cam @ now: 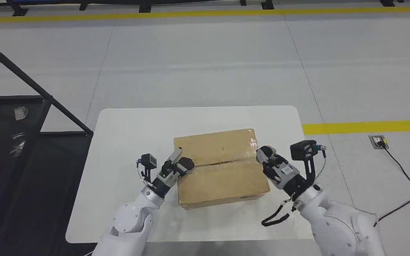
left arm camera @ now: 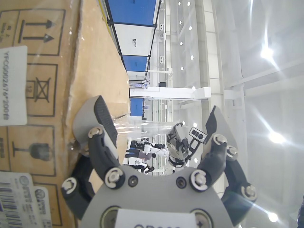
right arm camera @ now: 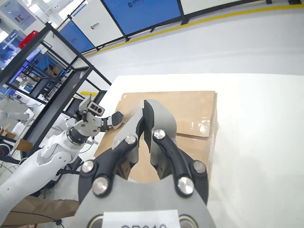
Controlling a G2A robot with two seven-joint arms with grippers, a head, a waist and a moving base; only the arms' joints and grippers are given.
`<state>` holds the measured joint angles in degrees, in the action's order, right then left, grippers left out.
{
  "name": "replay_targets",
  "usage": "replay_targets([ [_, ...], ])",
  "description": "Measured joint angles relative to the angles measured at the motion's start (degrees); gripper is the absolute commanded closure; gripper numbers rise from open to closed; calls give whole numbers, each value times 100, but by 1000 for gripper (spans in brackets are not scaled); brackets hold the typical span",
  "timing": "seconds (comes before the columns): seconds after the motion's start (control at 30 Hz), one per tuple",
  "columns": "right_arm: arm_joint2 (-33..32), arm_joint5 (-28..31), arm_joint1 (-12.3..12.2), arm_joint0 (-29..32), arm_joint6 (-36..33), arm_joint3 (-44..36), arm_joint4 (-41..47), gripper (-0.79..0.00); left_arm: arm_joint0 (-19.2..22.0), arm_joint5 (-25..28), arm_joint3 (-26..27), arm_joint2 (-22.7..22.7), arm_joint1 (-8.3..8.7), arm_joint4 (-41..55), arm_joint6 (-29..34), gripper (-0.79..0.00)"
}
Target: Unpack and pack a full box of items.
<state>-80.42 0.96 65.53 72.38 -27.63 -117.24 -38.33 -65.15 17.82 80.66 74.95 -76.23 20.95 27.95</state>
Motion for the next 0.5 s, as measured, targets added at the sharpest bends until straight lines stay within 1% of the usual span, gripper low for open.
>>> replay_targets([
  [0.2,-186,-292,-1,-131,-199,381,166,0,5,9,-11,-45,-4,-46,-28,-785],
  [0.27,-177,-410,4,-261,-321,583,232,0,3,15,-11,-53,-5,-49,-32,-785],
  [0.5,-77,-512,15,-715,-877,1239,545,0,-23,20,29,-42,-1,-51,-54,-785],
])
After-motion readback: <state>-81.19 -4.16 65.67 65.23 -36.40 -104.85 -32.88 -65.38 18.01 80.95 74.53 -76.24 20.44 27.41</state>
